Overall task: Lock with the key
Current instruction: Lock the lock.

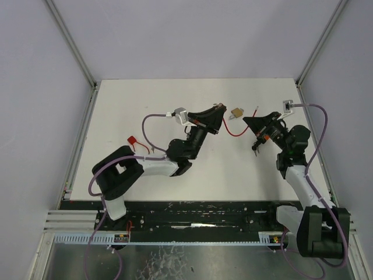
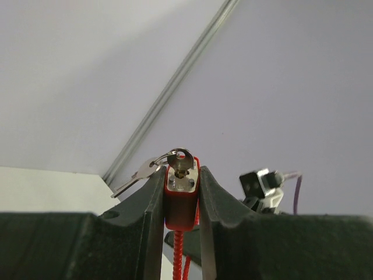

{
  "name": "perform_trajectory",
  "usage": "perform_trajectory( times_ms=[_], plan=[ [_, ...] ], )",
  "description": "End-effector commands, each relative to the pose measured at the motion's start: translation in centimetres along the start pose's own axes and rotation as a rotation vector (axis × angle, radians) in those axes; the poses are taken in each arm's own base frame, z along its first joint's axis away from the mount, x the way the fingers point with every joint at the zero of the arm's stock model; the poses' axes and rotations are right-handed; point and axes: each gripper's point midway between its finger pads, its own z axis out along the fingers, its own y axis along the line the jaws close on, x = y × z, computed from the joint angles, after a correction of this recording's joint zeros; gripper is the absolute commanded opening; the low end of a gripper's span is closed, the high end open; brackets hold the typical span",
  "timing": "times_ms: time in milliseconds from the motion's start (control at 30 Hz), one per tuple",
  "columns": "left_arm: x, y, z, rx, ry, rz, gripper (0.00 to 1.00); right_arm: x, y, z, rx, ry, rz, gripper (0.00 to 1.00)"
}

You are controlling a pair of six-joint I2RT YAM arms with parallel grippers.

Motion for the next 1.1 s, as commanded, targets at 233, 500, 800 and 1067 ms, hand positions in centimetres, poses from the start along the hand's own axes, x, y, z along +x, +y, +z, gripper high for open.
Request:
perform_trajectory(
  times_ms=[233,500,800,1067],
  plan=[
    [-0.1,-2.3,0.6,0.314,0.369,-0.304,0.0,2.4,6.4,-1.0,-0.269,0.259,-0.629,0.0],
    [1.5,-3.7,-0.5,0.484,0.543,-0.296,0.0,5.4,8.9,-1.7,-0.431,0.353,-0.641,0.0],
    [-0.3,-1.8,-2.4,0.456,0.376,-0.225,0.0,8.3,8.5,-1.1,-0.48,0.42,-0.61,0.0],
    [-1.0,-1.8,-2.7,0.446,0.334,-0.214,0.0,8.8,8.7,-1.2,-0.502,0.415,-0.601,0.0]
  ],
)
